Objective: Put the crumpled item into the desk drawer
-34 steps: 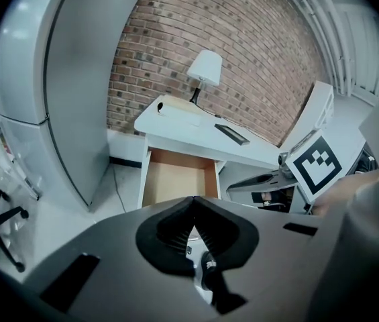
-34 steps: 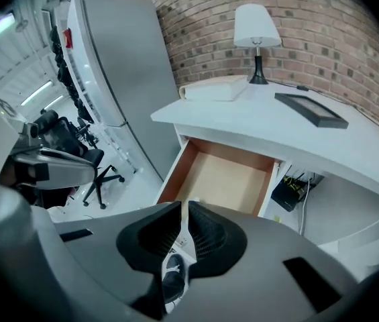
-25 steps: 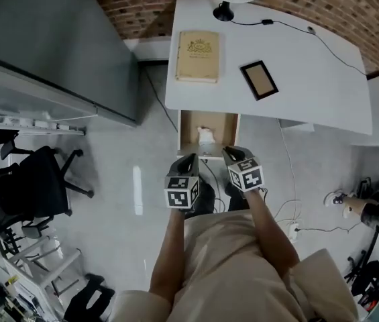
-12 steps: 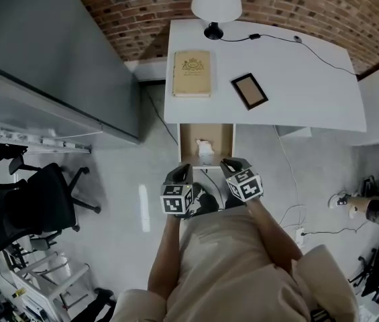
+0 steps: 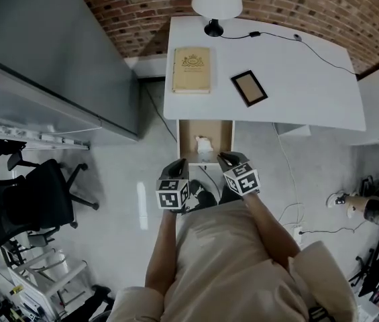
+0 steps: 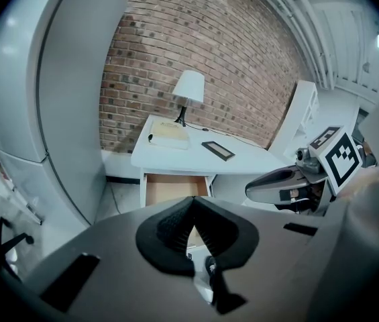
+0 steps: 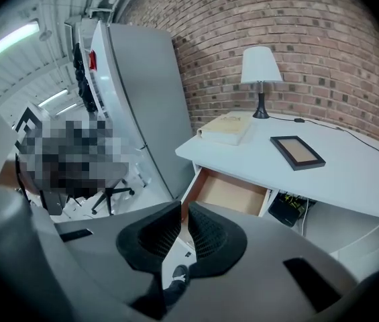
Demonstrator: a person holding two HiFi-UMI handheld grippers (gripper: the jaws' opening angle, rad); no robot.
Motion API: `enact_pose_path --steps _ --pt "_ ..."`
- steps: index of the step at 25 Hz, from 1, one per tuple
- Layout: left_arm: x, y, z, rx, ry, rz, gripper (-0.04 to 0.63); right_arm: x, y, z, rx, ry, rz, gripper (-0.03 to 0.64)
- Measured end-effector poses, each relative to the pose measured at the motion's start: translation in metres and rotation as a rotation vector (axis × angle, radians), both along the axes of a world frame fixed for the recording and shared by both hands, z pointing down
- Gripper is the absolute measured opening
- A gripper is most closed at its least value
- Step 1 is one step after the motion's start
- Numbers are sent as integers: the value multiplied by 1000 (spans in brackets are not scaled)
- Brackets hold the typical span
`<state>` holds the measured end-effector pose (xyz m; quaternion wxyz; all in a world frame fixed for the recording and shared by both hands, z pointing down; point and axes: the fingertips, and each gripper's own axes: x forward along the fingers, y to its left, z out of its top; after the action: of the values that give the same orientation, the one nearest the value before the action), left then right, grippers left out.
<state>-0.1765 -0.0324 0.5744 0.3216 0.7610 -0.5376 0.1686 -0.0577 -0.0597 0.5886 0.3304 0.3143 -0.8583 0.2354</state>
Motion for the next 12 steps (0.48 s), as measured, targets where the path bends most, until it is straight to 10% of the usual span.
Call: enact_pose_path --steps 12 --pt "11 8 3 -3 -6 34 15 -1 6 9 -17 -3 -9 55"
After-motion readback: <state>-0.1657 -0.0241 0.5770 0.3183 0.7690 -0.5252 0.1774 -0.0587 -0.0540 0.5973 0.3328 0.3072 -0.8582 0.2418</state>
